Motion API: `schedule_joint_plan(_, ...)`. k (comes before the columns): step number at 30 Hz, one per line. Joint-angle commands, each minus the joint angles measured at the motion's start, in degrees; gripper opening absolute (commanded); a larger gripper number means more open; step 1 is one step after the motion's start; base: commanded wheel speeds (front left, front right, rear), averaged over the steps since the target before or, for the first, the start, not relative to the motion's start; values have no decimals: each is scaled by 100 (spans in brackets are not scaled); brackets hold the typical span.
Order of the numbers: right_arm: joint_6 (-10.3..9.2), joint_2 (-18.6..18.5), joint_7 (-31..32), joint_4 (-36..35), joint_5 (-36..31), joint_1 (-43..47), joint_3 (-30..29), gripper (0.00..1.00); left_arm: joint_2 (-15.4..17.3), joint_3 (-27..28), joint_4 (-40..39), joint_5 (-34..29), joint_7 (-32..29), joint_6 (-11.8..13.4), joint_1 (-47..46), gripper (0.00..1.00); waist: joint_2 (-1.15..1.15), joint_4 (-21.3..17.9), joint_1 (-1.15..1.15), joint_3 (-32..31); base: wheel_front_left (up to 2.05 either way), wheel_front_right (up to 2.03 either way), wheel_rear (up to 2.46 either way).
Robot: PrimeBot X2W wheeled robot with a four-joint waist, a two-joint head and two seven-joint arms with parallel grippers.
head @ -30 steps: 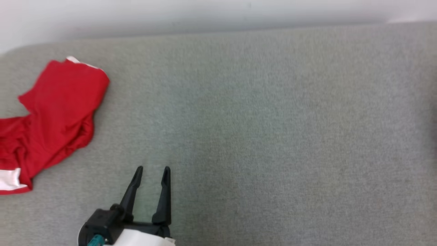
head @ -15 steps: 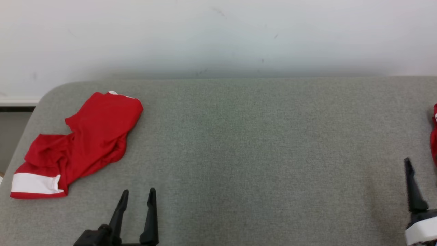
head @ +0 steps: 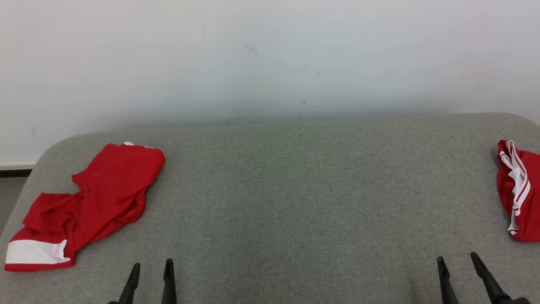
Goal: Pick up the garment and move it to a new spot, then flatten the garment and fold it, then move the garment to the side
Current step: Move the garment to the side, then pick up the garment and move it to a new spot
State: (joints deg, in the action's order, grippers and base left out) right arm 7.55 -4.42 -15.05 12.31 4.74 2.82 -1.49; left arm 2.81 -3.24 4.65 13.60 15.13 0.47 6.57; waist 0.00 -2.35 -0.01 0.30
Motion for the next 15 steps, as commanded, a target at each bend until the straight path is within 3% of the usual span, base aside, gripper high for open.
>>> schedule_joint_plan(1,-14,22,-12,19,-72,79,26,100,19,27,10,-65,-2,-20,93,100,0,-33,1,-37,0,0,0)
schedule_joint_plan(15,-13,136,-13,104,-8,96,96,100,19,35,36,-90,-2,-71,65,100,0,-11,1,-65,0,0,0)
